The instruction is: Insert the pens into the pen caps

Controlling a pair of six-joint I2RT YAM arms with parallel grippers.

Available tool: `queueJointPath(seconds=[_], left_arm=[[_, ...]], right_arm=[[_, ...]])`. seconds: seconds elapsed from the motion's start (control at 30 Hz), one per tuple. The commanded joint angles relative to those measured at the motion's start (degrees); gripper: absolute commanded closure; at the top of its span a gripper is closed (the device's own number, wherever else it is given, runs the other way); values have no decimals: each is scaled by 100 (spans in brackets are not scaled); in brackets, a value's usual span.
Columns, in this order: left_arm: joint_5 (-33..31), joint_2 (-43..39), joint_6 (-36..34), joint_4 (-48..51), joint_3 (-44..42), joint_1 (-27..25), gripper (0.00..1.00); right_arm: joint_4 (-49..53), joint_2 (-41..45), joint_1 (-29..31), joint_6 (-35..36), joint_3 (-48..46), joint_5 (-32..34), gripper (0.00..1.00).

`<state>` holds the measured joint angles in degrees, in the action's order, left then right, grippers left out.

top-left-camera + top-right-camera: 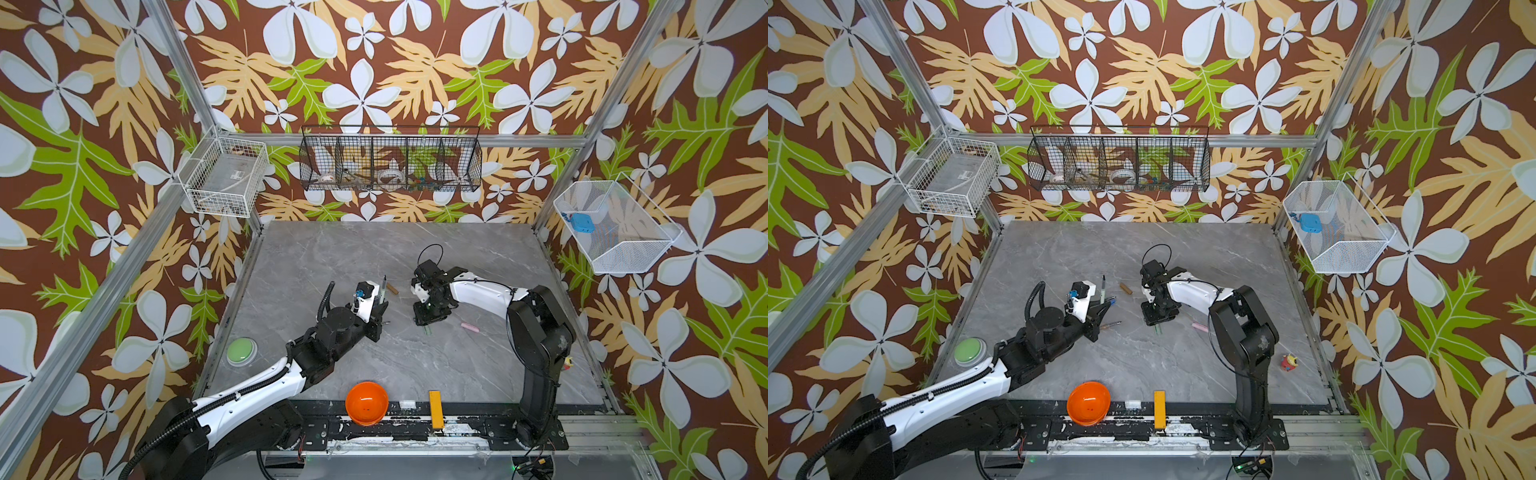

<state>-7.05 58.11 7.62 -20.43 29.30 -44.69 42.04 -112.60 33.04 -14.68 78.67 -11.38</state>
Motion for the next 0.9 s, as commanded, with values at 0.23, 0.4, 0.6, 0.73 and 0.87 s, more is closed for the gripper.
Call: queueJointPath(seconds=[0.23,0.4,0.6,0.73,0.87], left_arm=[[53,102,-93,-181,65,4,100],[95,143,-154,-217,91,4,100],[156,214,-216,-255,135,4,100],[180,266,-259,-321,177,4,100],[225,348,-270,-371,233,4,100]], right_arm=[[519,-324,10,248,87,277,59],[416,-342,27,202,-14,232,66],[102,-135,36,80,-126,193,77],[-398,229,36,-23,-253,163,82],[-801,658,27,-74,-382,200,84]])
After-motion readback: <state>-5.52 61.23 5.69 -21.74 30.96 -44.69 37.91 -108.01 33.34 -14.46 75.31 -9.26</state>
